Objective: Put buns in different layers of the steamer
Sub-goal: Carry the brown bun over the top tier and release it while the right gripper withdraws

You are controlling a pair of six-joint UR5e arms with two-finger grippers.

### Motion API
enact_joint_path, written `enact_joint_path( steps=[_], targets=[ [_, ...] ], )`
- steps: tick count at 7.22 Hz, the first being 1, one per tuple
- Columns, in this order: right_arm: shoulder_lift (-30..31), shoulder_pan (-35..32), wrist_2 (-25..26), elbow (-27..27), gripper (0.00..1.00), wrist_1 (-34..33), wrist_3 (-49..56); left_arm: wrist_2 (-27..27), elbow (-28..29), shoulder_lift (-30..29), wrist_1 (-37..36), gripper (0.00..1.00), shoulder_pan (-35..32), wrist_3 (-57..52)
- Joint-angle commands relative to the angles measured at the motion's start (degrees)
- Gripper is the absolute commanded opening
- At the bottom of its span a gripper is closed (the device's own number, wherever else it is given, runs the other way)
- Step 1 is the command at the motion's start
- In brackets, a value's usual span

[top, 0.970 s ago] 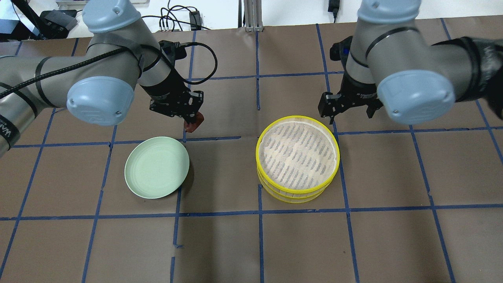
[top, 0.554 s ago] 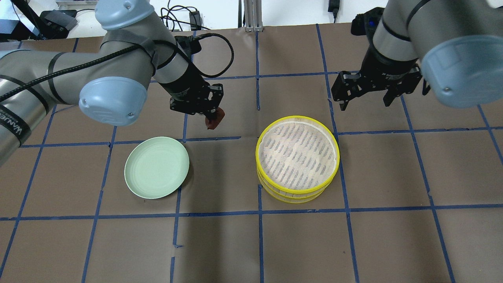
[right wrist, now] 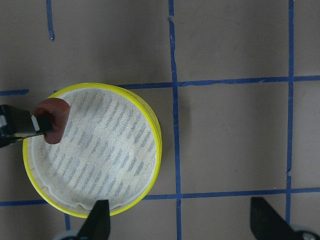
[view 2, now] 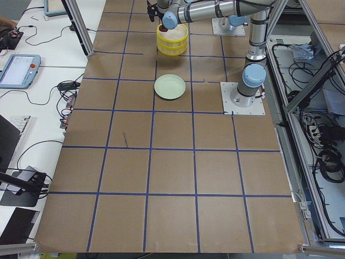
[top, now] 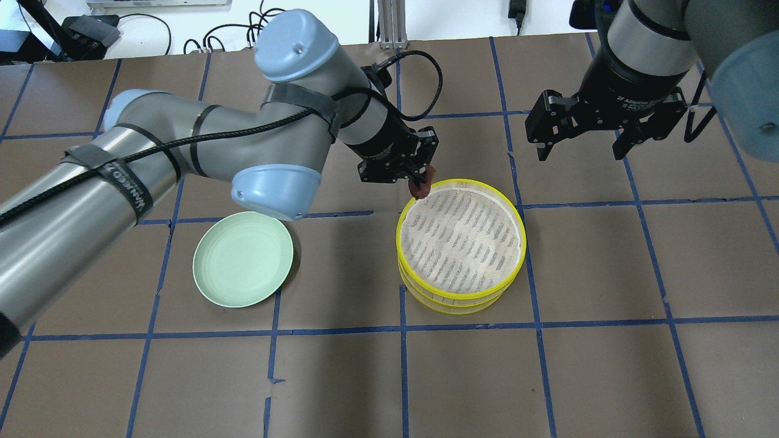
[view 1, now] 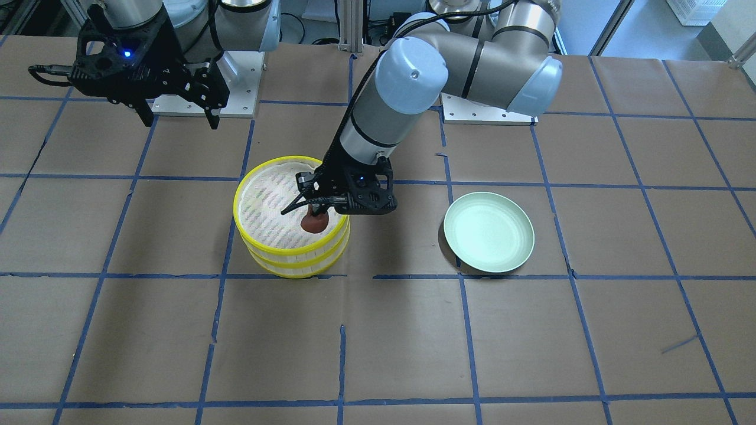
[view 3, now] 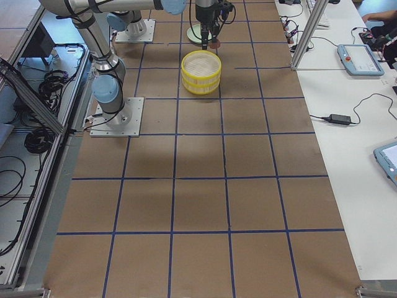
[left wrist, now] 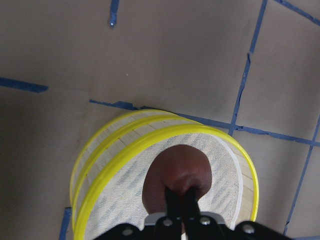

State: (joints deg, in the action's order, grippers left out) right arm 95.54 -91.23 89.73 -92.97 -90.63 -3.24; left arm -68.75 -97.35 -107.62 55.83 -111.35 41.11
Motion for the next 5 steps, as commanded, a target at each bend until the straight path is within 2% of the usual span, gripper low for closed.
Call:
enact_joint_path(
  steps=[1, 3, 4, 5],
  targets=[
    [-0.09, 0.09, 0.10, 0.07, 1.00, -1.57, 0.08, 0.28, 0.06, -0.31, -0.80, 1.00, -1.41, 9.57],
    [-1.66, 1.75, 0.01, 3.65, 1.00, -1.57, 0.52, -0.24, 0.23, 1.09, -0.72, 1.00, -0.89, 6.56],
    [-4.63, 2.45, 0.01, 7.93, 1.00, -0.70, 0.60, -1.81, 0.23, 2.58, 0.32, 1.00, 1.98, -7.05],
    [-5.44, 2.20, 0.10, 9.37, 1.00, 2.79, 0.52, -5.22, 0.32, 4.60, 3.73, 1.00, 6.97, -23.89]
  ],
)
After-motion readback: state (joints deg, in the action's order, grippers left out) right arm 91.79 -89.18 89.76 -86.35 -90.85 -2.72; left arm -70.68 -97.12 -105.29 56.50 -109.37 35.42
